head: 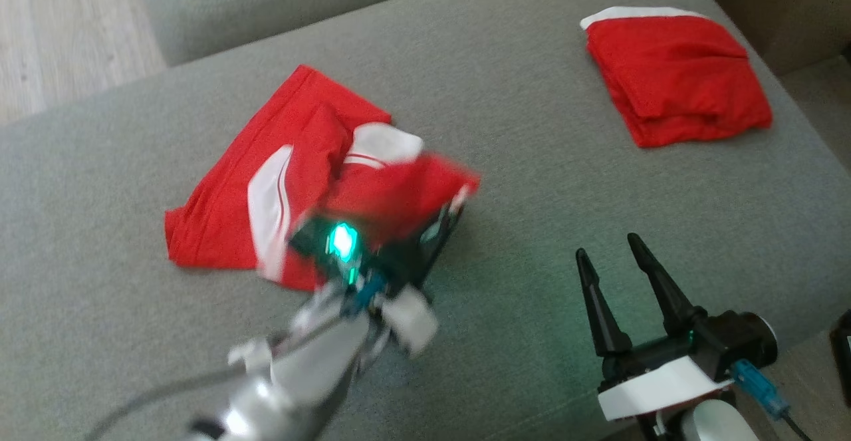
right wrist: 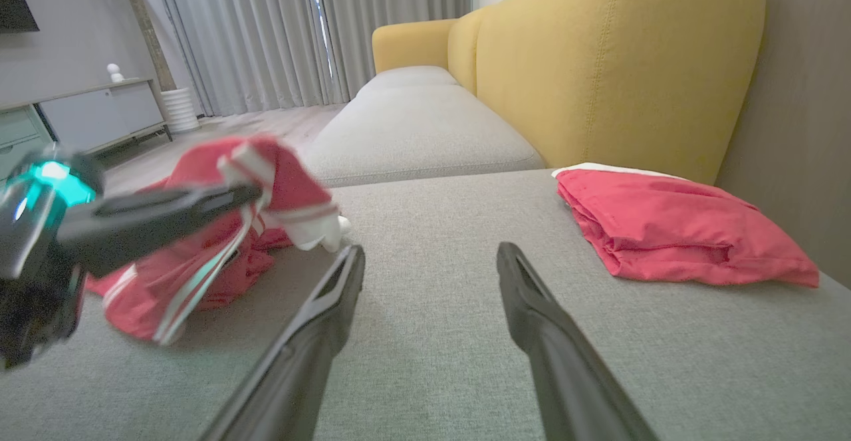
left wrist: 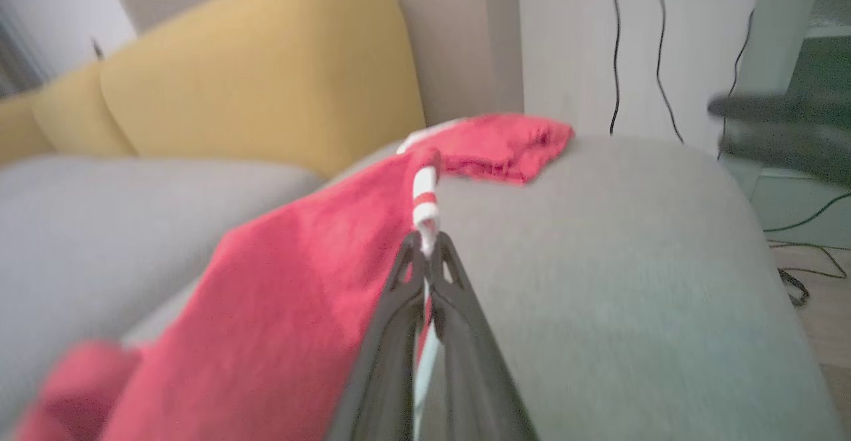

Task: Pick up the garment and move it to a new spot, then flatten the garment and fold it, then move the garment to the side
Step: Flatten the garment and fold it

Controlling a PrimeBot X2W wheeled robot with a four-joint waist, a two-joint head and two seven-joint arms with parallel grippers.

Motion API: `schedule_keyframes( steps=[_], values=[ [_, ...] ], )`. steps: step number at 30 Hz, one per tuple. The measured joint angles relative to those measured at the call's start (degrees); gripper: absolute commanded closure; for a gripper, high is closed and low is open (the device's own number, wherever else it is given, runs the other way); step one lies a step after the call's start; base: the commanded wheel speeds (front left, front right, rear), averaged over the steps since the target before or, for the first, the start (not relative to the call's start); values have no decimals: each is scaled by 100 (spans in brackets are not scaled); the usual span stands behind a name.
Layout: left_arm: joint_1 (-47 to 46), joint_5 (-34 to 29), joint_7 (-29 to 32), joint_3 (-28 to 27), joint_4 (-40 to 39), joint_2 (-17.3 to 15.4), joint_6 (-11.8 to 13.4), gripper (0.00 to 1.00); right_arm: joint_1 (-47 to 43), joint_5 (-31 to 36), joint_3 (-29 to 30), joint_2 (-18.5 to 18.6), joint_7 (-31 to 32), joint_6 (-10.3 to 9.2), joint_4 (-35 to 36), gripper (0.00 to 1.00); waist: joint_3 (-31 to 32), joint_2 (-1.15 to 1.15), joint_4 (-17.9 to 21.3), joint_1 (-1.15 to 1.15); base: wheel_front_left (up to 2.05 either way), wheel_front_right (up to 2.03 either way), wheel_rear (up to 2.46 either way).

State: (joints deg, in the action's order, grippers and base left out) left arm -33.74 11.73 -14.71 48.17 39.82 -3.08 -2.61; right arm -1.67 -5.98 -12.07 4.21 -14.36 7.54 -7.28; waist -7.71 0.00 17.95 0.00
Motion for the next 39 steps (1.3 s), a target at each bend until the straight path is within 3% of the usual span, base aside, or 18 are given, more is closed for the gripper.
schedule_keyframes(
  steps=[9, 16, 19, 22, 26, 32, 37, 38, 39],
  values=[
    [-1968, -478, -5, -320, -879, -297, -249, 100, -25, -7, -20, -63, 0, 0, -12, 0, 316, 0, 83, 0, 0, 0, 0],
    [-3443, -450, -10, -1319, -1202, -430, -143, 100, -97, -7, 9, -85, 0, -1, 25, 0, 469, 0, -49, 0, 0, 0, 0],
    [-3533, -325, -25, -1569, -1152, -569, -116, 100, -177, -8, 38, -91, 0, 0, 48, 0, 543, 0, -167, 0, 0, 0, 0],
    [-3027, -199, -25, -1689, -1049, -757, -89, 100, -225, -5, 153, -98, 0, 0, 151, 0, 573, 0, -325, 0, 0, 0, 0],
    [-1510, 87, -21, -1788, -996, -959, -7, 100, -249, 2, 242, -99, 0, 0, 250, 0, 529, 0, -570, 0, 0, 0, 0],
    [719, 453, -2, -2249, -1170, -1133, 385, 100, -257, 53, 398, -88, 0, 0, 348, 0, 335, 0, -921, 1, 0, 0, 0],
    [1500, 482, 0, -2582, -1298, -1152, 522, 100, -251, 53, 397, -63, 0, 0, 376, 0, 177, 0, -1088, 1, 0, 0, 0],
    [1595, 482, 0, -2663, -1341, -1147, 522, 98, -246, 53, 391, -56, 0, 0, 379, 0, 138, 0, -1117, 1, 0, 0, 0],
    [1659, 483, 0, -2746, -1370, -1124, 519, 73, -243, 53, 388, -48, 0, 0, 379, 0, 105, 0, -1149, 1, 0, 0, 0]
  ],
)
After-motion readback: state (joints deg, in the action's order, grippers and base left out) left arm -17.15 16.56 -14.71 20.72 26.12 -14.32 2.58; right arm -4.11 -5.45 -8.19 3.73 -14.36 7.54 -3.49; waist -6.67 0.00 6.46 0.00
